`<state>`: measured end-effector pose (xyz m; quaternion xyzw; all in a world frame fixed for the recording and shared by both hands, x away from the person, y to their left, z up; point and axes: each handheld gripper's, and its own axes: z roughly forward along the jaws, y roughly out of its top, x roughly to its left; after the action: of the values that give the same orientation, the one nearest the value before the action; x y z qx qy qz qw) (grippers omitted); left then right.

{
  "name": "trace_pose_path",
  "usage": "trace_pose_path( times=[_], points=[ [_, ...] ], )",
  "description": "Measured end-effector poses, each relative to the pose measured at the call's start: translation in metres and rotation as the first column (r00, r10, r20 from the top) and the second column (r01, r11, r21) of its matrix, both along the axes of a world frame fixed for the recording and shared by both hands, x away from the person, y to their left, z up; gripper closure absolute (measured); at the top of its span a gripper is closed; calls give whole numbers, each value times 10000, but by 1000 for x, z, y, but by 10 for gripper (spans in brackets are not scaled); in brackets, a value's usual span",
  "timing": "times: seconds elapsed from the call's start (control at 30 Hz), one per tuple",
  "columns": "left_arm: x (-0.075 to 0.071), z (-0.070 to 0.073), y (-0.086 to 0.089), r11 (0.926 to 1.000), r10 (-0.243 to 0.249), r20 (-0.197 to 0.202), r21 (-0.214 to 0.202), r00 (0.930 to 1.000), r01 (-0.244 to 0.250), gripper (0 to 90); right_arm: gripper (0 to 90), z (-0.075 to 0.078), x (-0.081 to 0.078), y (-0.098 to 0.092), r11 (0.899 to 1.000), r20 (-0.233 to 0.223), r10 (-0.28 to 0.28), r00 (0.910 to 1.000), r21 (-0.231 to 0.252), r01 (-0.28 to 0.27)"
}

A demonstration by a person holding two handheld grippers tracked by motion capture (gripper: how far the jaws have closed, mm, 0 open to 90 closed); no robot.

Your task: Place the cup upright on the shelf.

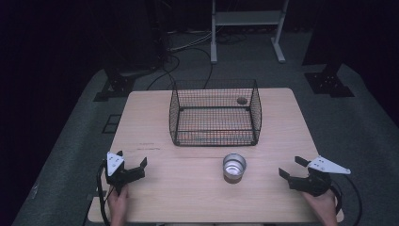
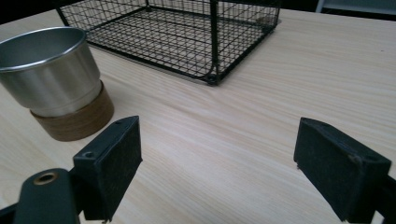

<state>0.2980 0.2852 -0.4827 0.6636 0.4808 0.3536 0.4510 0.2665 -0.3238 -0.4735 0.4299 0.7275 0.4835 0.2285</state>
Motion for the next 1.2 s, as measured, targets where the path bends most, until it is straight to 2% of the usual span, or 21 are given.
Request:
trace_pose_path(
  times=[1.2],
  points=[
    [0, 0, 0, 10000, -2, -14, 27, 10000, 2, 0, 137, 9, -4, 28, 9942, 220, 1003, 9947, -413, -993]
  ],
)
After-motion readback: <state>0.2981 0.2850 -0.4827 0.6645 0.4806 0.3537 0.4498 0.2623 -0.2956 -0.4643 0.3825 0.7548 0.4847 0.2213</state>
